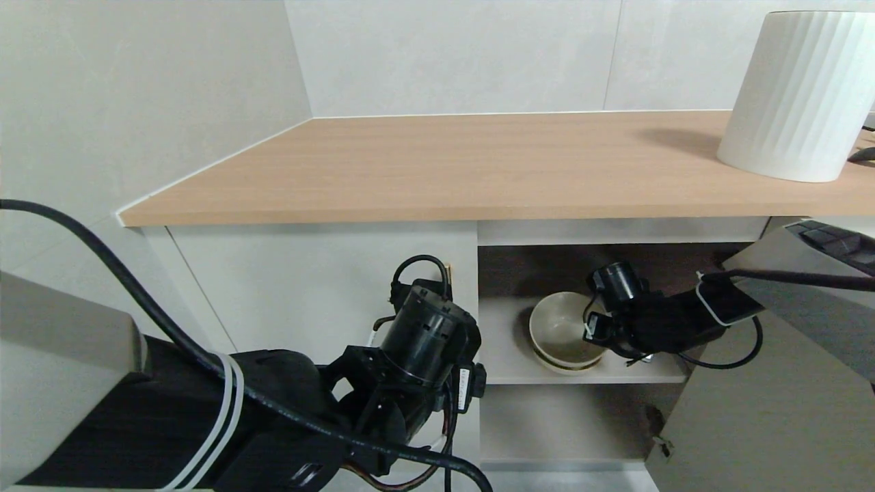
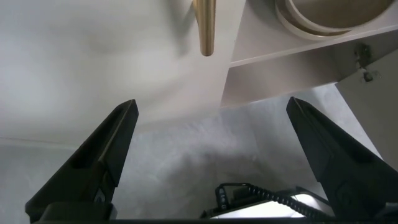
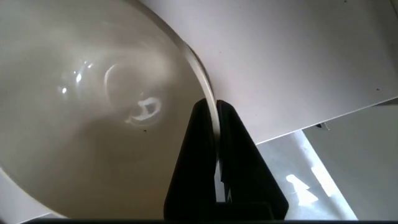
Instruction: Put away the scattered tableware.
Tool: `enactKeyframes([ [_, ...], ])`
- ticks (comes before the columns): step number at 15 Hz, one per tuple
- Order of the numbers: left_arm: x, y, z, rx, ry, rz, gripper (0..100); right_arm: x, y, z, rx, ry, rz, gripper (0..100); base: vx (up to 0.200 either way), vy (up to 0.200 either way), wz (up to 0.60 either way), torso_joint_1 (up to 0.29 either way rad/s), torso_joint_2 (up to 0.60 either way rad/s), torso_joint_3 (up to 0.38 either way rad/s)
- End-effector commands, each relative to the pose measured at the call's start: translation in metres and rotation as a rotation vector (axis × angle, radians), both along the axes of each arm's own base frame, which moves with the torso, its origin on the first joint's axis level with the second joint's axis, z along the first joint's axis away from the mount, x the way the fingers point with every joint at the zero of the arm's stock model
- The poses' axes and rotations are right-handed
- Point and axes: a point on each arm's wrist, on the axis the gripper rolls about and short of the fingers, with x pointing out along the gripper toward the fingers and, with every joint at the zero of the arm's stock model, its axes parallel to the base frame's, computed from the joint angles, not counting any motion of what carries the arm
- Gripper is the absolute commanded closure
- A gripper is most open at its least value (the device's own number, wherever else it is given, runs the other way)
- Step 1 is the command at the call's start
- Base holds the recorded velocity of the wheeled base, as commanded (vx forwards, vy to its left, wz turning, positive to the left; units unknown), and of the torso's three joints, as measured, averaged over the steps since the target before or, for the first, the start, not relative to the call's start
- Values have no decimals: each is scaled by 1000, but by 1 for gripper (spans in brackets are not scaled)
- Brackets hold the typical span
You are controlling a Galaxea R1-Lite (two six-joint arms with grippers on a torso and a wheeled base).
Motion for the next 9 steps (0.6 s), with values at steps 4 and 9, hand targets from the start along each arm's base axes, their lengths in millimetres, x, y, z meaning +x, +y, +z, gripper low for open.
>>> enactKeyframes([
  [4, 0, 0, 0, -2, -2, 1, 0, 0, 1, 2, 4, -7, 3, 0, 0, 0, 0, 0, 0, 0],
  [9, 0, 0, 0, -2, -2, 1, 0, 0, 1, 3, 7, -7, 9, 0, 0, 0, 0, 0, 0, 0],
])
